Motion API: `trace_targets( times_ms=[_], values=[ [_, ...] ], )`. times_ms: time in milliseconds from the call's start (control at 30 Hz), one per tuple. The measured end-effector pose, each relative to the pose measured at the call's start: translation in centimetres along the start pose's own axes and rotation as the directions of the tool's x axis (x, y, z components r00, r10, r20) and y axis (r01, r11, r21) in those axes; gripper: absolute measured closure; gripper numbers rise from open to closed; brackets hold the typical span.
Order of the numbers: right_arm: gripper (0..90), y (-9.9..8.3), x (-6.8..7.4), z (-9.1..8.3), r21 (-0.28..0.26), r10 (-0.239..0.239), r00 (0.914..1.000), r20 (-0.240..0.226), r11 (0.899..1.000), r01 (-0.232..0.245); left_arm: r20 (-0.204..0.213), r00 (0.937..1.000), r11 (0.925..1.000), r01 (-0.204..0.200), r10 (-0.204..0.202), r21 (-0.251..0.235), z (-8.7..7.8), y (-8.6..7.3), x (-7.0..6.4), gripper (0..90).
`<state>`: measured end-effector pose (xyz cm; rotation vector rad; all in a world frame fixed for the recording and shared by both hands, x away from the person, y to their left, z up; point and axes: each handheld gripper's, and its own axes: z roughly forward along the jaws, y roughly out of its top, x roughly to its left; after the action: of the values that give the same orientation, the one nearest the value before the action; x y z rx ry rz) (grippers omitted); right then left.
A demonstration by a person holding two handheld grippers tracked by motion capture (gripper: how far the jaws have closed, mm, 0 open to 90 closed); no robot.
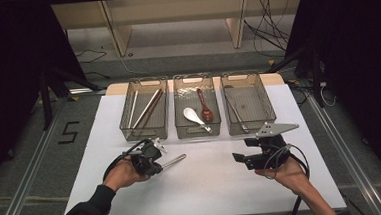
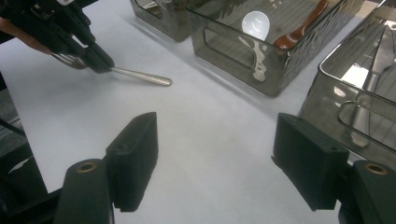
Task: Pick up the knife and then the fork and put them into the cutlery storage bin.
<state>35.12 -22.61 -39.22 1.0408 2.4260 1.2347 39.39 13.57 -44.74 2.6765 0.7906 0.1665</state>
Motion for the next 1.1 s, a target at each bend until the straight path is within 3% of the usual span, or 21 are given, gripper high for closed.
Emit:
trace_targets(
  times_ms=[233, 667, 900, 1100],
  values=[
    [31.7, 0.0, 0.0, 0.0, -0.001, 0.0, 1.0, 0.001, 1.0, 0.0, 0.004, 1.0, 1.0, 0.005, -0.005, -0.005, -0.5, 0.1, -0.2, 84.0],
    [31.9, 0.3, 0.4, 0.3, -0.004, -0.007, 0.9999, -0.015, 1.0, 0.007, 0.029, 0.9996, 0.9979, 0.01, -0.008, -0.063, -1.7, 0.5, -1.2, 84.0],
    [31.8, 1.0, 2.2, 1.6, -0.003, -0.08, 0.995, -0.059, 0.997, 0.08, 0.06, 0.9975, 0.9965, -0.031, 0.036, -0.078, -2.1, 1.1, -2.7, 84.0],
    [31.7, 1.4, 4.1, 3.1, 0.024, -0.169, 0.9808, -0.097, 0.985, 0.172, 0.07, 0.994, 0.9925, -0.078, 0.085, -0.095, -2.7, 1.8, -4.1, 84.0]
  ],
)
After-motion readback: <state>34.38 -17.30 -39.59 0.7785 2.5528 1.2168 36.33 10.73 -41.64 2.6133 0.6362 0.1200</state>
